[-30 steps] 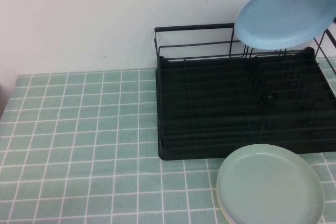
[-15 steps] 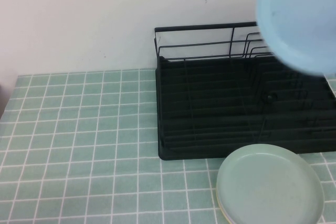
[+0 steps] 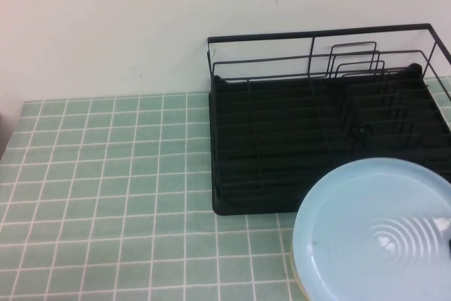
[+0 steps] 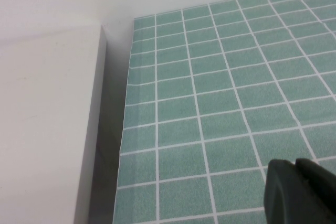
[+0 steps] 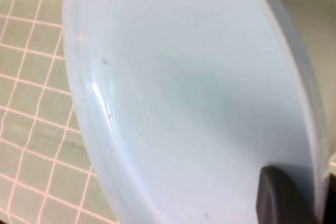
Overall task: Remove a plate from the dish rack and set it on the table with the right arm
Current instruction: Place the plate from the table
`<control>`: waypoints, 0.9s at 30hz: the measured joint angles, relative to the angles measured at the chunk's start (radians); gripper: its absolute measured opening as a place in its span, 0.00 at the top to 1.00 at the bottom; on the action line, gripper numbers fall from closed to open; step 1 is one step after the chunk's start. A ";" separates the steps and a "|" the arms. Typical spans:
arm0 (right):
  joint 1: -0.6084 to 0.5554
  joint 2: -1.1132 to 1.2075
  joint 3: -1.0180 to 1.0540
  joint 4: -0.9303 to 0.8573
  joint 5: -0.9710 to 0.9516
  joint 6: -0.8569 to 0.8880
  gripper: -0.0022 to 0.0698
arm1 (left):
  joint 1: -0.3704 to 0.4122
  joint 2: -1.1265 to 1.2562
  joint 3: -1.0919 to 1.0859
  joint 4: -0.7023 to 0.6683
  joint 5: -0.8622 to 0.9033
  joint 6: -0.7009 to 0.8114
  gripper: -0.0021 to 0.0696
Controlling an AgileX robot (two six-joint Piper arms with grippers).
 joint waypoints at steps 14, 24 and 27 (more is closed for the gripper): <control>0.000 0.233 0.063 0.131 -0.183 -0.093 0.86 | 0.000 0.000 0.000 0.000 0.000 0.000 0.98; 0.000 0.301 0.063 0.138 -0.256 -0.105 0.86 | 0.000 0.000 0.000 0.000 0.000 0.000 0.98; 0.000 0.314 0.063 0.138 -0.268 -0.105 0.86 | 0.000 0.000 0.000 0.000 0.000 0.000 0.98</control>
